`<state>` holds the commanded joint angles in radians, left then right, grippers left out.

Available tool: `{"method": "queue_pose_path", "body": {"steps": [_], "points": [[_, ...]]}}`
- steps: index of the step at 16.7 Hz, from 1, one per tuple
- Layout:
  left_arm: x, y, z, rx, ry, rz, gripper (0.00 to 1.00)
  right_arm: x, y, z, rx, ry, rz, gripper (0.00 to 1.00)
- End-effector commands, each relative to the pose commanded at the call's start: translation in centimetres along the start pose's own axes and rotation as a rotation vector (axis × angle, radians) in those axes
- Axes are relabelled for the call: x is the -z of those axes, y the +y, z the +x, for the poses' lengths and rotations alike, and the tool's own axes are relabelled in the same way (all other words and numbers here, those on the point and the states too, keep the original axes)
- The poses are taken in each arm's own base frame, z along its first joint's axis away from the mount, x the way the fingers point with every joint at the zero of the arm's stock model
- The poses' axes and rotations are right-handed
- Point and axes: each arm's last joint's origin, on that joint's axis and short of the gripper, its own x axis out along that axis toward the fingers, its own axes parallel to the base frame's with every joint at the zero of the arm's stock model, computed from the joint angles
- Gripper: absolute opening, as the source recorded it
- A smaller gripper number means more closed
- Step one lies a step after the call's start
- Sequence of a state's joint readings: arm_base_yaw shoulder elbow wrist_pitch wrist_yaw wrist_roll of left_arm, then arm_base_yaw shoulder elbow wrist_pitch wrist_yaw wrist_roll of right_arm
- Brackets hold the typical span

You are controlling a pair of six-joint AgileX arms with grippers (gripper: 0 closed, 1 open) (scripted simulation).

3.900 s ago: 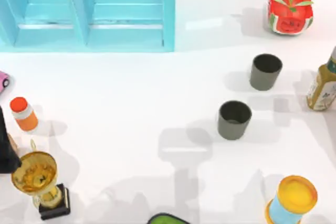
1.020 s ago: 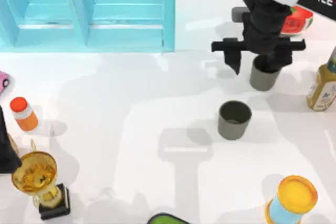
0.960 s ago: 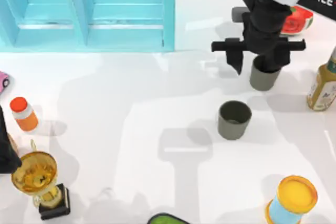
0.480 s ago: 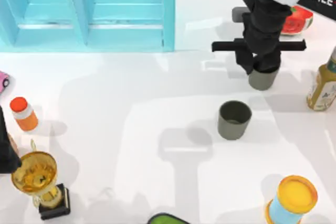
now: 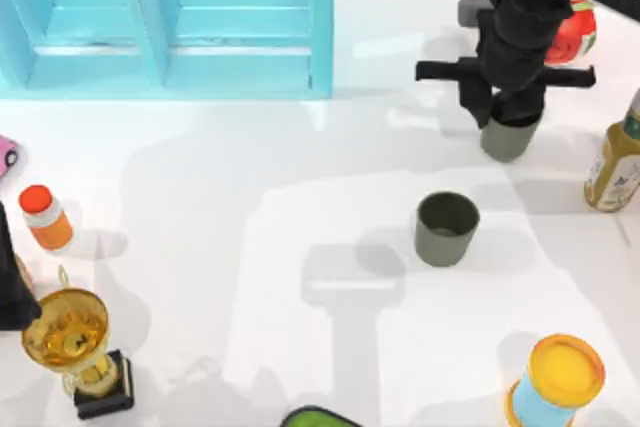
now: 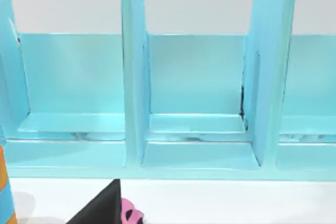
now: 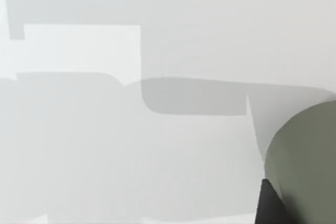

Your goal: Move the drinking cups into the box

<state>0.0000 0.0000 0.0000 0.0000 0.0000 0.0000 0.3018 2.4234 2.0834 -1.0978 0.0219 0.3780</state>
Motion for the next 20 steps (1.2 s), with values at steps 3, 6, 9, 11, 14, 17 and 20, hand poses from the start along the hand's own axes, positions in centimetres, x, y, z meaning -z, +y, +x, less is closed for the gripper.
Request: {"method": "queue_pose_path", "body": {"steps": [3, 6, 9, 11, 14, 17, 20], "points": [[0.0, 0.0, 0.0, 0.0, 0.0, 0.0, 1.0, -2.3, -4.2, -2.8, -0.032, -0.051, 0.105, 0.0], [0.0, 0.0, 0.0, 0.0, 0.0, 0.0, 1.0, -2.8, -7.6, -5.5, -0.024, -0.048, 0.096, 0.0], [0.0, 0.0, 0.0, 0.0, 0.0, 0.0, 1.0, -1.7, -8.6, -8.0, 0.007, -0.003, 0.008, 0.0], [0.0, 0.0, 0.0, 0.0, 0.0, 0.0, 1.0, -0.8, -8.3, -9.0, 0.023, 0.024, -0.046, 0.0], [0.0, 0.0, 0.0, 0.0, 0.0, 0.0, 1.0, -0.7, -8.2, -9.1, 0.025, 0.031, -0.058, 0.0], [0.0, 0.0, 0.0, 0.0, 0.0, 0.0, 1.0, -0.8, -8.3, -9.0, 0.025, 0.03, -0.054, 0.0], [0.0, 0.0, 0.0, 0.0, 0.0, 0.0, 1.0, -1.1, -9.3, -10.0, -0.008, -0.035, -0.072, 0.0]]}}
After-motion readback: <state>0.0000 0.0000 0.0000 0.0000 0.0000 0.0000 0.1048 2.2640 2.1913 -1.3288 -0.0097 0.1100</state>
